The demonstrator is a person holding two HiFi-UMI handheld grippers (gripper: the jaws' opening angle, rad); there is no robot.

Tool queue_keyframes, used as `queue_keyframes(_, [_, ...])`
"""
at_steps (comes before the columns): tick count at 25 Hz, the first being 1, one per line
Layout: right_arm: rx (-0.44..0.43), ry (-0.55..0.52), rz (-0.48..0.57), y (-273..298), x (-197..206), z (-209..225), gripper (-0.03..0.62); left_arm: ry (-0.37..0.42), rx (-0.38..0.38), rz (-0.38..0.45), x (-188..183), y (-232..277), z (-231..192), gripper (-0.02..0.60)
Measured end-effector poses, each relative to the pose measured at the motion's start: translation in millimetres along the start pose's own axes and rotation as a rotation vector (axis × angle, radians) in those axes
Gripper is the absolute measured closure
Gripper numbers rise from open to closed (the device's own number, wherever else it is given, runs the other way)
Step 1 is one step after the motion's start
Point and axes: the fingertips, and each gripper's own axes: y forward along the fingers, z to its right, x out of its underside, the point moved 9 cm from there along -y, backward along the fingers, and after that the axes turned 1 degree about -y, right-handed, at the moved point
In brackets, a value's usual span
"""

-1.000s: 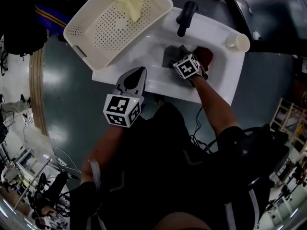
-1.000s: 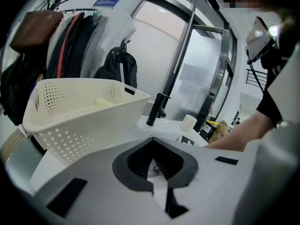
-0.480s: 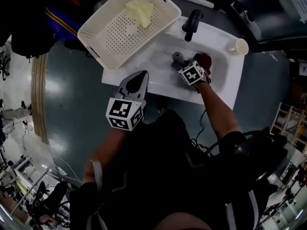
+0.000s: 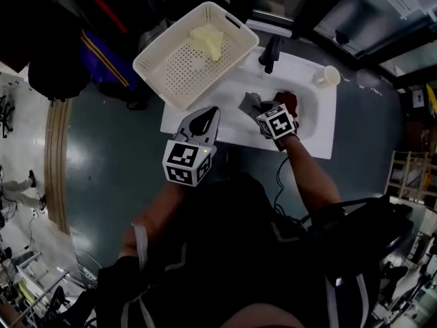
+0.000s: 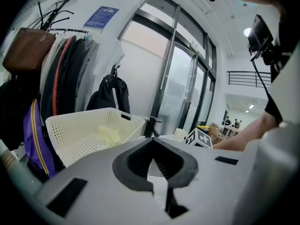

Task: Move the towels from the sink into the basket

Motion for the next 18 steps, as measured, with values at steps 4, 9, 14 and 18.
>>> queue_keyframes(4, [0.020,0.003,0.084,-25,-24,-24,0.540,0.029,0.029,0.033,-11,-15,-9,0.578])
queue_keyframes(9, [0.015,0.056,0.199,-57,-45,-41,0.540,0.042,0.017,0.087,-16,-34,-22,0.578])
queue_keyframes(14, [0.006,0.069,0.297,-82,-72,-58,0.540,-0.001,-0.029,0.121,-15,-55,-46,0.578])
queue_keyframes(18, [0.030,0.048,0.365,-94,-107,-77,0.540,0.001,-0.049,0.167,-22,-80,-70,0.578])
